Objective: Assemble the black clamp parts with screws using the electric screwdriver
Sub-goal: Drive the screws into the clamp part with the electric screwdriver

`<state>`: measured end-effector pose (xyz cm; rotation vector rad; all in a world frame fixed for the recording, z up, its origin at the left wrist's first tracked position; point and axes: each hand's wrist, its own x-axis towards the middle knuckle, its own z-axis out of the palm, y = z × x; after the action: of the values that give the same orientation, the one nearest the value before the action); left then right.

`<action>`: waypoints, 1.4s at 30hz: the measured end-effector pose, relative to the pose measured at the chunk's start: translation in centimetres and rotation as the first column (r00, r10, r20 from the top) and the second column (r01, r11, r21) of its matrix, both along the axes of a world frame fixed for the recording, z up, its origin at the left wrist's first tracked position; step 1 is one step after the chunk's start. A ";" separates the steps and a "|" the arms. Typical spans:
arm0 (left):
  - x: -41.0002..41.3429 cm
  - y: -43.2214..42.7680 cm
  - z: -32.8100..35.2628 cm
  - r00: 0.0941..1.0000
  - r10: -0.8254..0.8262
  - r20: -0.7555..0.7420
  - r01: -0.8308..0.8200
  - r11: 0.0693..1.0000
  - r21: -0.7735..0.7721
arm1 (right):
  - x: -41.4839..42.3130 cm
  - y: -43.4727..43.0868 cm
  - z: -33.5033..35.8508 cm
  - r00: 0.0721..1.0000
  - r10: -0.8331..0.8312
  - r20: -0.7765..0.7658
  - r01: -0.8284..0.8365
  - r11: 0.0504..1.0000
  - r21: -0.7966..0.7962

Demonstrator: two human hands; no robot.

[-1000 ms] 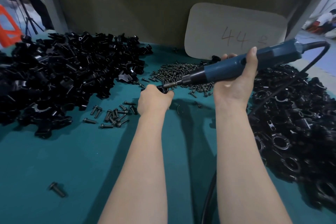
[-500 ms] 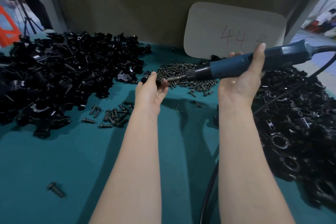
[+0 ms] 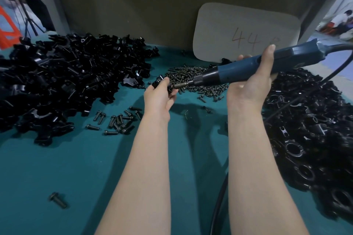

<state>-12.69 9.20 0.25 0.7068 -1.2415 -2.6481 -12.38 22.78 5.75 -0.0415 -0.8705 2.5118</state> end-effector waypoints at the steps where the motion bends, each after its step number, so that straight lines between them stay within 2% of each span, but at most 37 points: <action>1: 0.0 0.1 0.0 1.000 0.012 0.008 -0.012 0.999 -0.041 | 0.0 0.0 0.0 1.000 0.000 0.000 0.000 1.000 0.008; 7: 0.0 0.7 -0.4 0.997 0.067 -0.025 -0.072 0.944 -0.323 | 0.0 -0.4 0.1 1.000 -0.013 -0.023 0.015 0.997 0.077; 10: -0.1 0.7 -0.7 0.996 0.081 -0.021 -0.083 0.921 -0.380 | 0.1 -0.7 0.0 1.000 -0.016 -0.024 0.018 0.996 0.091; 27: -0.1 0.8 -0.8 0.992 0.124 -0.021 -0.126 0.960 -0.252 | 0.6 -1.8 0.5 0.996 0.002 -0.090 0.012 0.987 0.159; 34: -0.3 0.7 -0.9 0.991 0.135 -0.015 -0.135 0.960 -0.245 | 0.6 -2.1 0.6 0.996 0.031 -0.086 -0.011 0.976 0.219; 42: -0.2 0.6 -0.9 0.989 0.150 -0.019 -0.150 0.958 -0.243 | 0.6 -2.1 0.4 0.997 0.038 -0.067 -0.023 0.977 0.210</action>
<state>-12.93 9.84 -0.66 0.7279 -1.4213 -2.3227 -11.77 20.65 6.15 0.1302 -1.1086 2.4194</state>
